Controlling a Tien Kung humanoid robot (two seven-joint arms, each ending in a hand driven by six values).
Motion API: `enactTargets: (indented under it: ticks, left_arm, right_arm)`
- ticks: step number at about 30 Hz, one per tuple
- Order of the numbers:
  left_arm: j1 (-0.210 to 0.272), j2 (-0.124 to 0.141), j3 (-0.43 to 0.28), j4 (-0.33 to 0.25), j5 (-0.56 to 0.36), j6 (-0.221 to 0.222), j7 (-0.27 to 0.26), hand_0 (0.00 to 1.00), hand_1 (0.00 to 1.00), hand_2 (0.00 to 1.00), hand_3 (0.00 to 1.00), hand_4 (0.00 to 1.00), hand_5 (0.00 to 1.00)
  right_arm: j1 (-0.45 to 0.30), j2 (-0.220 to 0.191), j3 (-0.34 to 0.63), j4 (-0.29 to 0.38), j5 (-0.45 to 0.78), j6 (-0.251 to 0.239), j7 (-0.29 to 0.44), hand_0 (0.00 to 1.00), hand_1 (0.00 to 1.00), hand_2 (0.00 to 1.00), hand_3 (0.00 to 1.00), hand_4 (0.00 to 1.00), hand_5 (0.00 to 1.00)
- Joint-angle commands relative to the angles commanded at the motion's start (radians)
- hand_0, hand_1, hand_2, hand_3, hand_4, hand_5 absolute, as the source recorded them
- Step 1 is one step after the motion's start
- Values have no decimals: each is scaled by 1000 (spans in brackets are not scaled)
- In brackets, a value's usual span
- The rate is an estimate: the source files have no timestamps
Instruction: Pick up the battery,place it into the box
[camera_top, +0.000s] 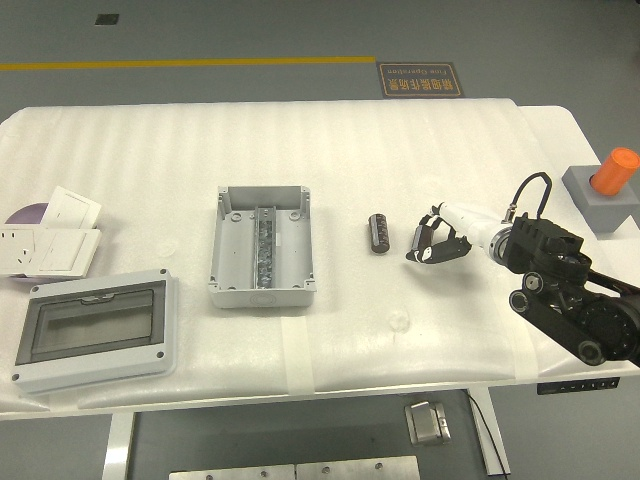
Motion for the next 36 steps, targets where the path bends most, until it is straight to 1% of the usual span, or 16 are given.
enactTargets:
  ticks: [1, 2, 7, 8, 13, 14, 18, 19, 22, 24, 25, 26, 30, 31, 32, 36]
  left_arm:
    - [0, 0, 0, 0, 0, 0, 0, 660, 688, 660, 682, 802, 388]
    - [0, 0, 0, 0, 0, 0, 0, 660, 688, 660, 682, 802, 386]
    - [-2, 1, -2, 0, 0, 0, -3, 660, 688, 660, 682, 802, 386]
    - [-2, 1, -2, 0, -1, 0, -4, 660, 688, 660, 682, 801, 386]
    - [-3, 0, -3, -1, 1, 0, -6, 660, 688, 660, 682, 801, 386]
    - [-3, 0, -3, -2, 1, 0, -7, 660, 688, 662, 683, 802, 390]
    - [-2, -1, -1, -1, 0, -1, -7, 660, 688, 662, 683, 802, 390]
    - [-2, -1, 0, -1, -1, -1, -7, 660, 688, 663, 684, 804, 402]
    - [0, -2, 3, 0, -3, -1, -7, 660, 688, 663, 684, 804, 402]
    - [1, -2, 7, 1, -6, 0, -6, 660, 688, 663, 684, 804, 402]
    - [2, -2, 9, 2, -7, 0, -6, 660, 688, 663, 684, 804, 402]
    - [3, -2, 11, 2, -8, 0, -6, 660, 688, 662, 684, 804, 400]
    - [3, -2, 21, 1, -7, 1, -5, 660, 688, 662, 684, 804, 400]
    - [2, -1, 22, 1, -7, 1, -5, 660, 687, 663, 684, 806, 402]
    - [2, -1, 24, 1, -7, 1, -5, 660, 687, 663, 684, 806, 402]
    - [1, 1, 29, 1, -10, 1, -5, 660, 687, 663, 684, 806, 402]
  right_arm:
    - [0, 0, 0, 0, 0, 0, 0, 272, 447, 684, 748, 674, 253]
    - [0, 0, -1, 0, 0, -1, 1, 269, 452, 676, 740, 588, 209]
    - [0, -2, -9, 0, 0, -14, 6, 269, 452, 676, 740, 588, 209]
    - [0, -2, -11, 0, -1, -18, 7, 272, 459, 672, 736, 501, 190]
    - [0, -2, -17, 4, -6, -39, 11, 272, 459, 672, 736, 501, 190]
    - [0, -2, -17, 7, -7, -43, 11, 278, 470, 662, 716, 339, 114]
    - [1, -5, -15, 39, 7, -52, 11, 278, 470, 662, 716, 339, 114]
    - [2, -5, -13, 58, 15, -54, 10, 273, 466, 650, 713, 274, 54]
    - [5, -4, -6, 110, 34, -53, 4, 273, 466, 650, 713, 274, 54]
    - [8, 5, 0, 151, 55, -54, 1, 273, 466, 650, 713, 274, 54]
    - [10, 13, 4, 177, 65, -56, 0, 273, 466, 650, 713, 274, 54]
    - [12, 20, 6, 195, 69, -57, -1, 263, 453, 644, 710, 344, 79]
    - [27, 71, 0, 270, 73, -75, -3, 263, 453, 644, 710, 344, 79]
    - [31, 82, -5, 274, 70, -81, -3, 258, 451, 645, 710, 369, 100]
    - [37, 99, -16, 273, 53, -87, -5, 258, 451, 645, 710, 369, 100]
    - [53, 149, -59, 254, 10, -103, -11, 258, 451, 645, 710, 369, 100]
